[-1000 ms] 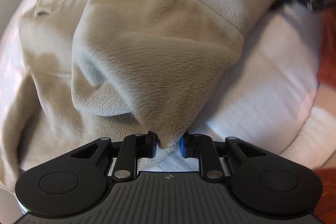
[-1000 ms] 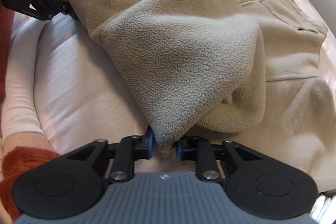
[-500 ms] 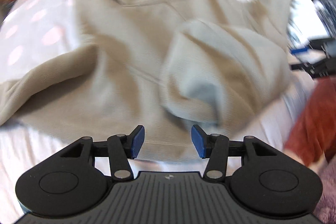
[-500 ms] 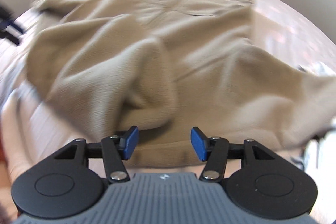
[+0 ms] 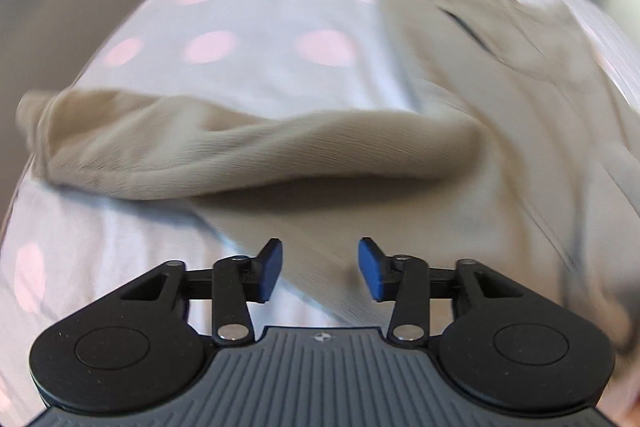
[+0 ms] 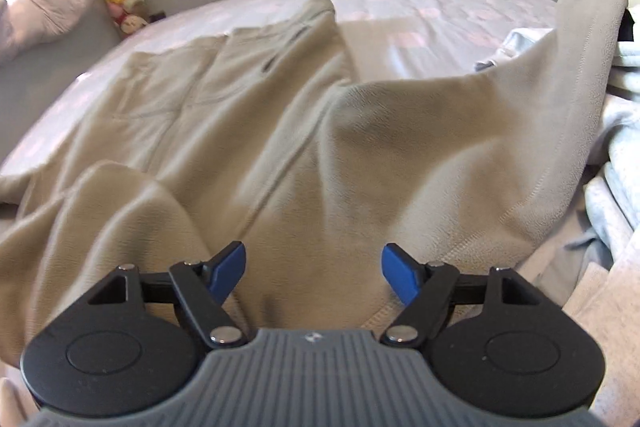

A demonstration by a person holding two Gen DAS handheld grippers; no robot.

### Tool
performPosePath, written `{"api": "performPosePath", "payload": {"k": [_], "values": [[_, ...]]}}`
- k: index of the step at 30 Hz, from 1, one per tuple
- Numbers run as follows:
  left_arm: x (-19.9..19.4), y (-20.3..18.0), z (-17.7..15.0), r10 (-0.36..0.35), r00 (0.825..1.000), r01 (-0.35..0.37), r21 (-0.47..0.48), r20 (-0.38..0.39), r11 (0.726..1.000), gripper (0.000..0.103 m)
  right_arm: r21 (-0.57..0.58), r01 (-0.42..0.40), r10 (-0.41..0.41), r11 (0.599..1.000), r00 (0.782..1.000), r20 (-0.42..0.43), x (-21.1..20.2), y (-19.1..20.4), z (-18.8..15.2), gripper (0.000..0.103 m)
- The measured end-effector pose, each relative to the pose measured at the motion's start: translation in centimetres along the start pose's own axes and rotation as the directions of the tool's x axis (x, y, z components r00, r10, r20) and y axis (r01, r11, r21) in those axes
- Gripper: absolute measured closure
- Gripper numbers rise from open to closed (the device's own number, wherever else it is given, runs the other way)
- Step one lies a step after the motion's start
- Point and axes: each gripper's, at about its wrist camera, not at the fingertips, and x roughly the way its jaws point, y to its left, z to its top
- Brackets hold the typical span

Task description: Fold clothes

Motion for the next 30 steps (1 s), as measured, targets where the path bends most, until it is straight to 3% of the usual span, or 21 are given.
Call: {"api": "performPosePath", "payload": {"k": [4,10,18,23,27,29,30], "values": [[2.2,3.0,1.7,0.056,0.997,-0.052,-0.073,0.059,0.996,0.068,-0.012,0.026,-0.026,1.0,0.999,0.028,0.3,0.2,0.0,0.026],[2.5,5.4,6.2,0.116,0.983,-0.112,-0.037,0.141,0.993,0.072,0.022,0.082,-0.083,0.996,0.996,0.04,1.3,-0.3,0.0,0.026],[6.5,5.5,12.8,0.205,0.963,-0.214,0.033,0.174,0.976,0.072,0.003,0.118,-0.118,0.993,0.993,-0.006,3.5,-0.4,0.0,0.026],[8.3,6.9,15.7,0.279,0.943,-0.28,-0.02,0.183,0.96,0.072,0.005,0.131,-0.131,0.991,0.991,-0.018,4.0,-0.5,0.1,0.026],[7.6,8.8,15.6,0.32,0.928,-0.31,-0.082,0.192,0.947,0.07,-0.001,0.136,-0.136,0.991,0.99,-0.025,4.4,-0.5,0.1,0.026],[6.8,10.3,14.7,0.345,0.919,-0.326,-0.127,0.189,0.937,0.058,-0.004,0.138,-0.139,0.99,0.99,-0.028,4.6,-0.4,0.1,0.026],[6.5,11.0,14.1,0.365,0.912,-0.34,-0.152,0.187,0.928,0.058,-0.006,0.139,-0.139,0.99,0.99,-0.028,4.6,-0.4,0.1,0.026]]}}
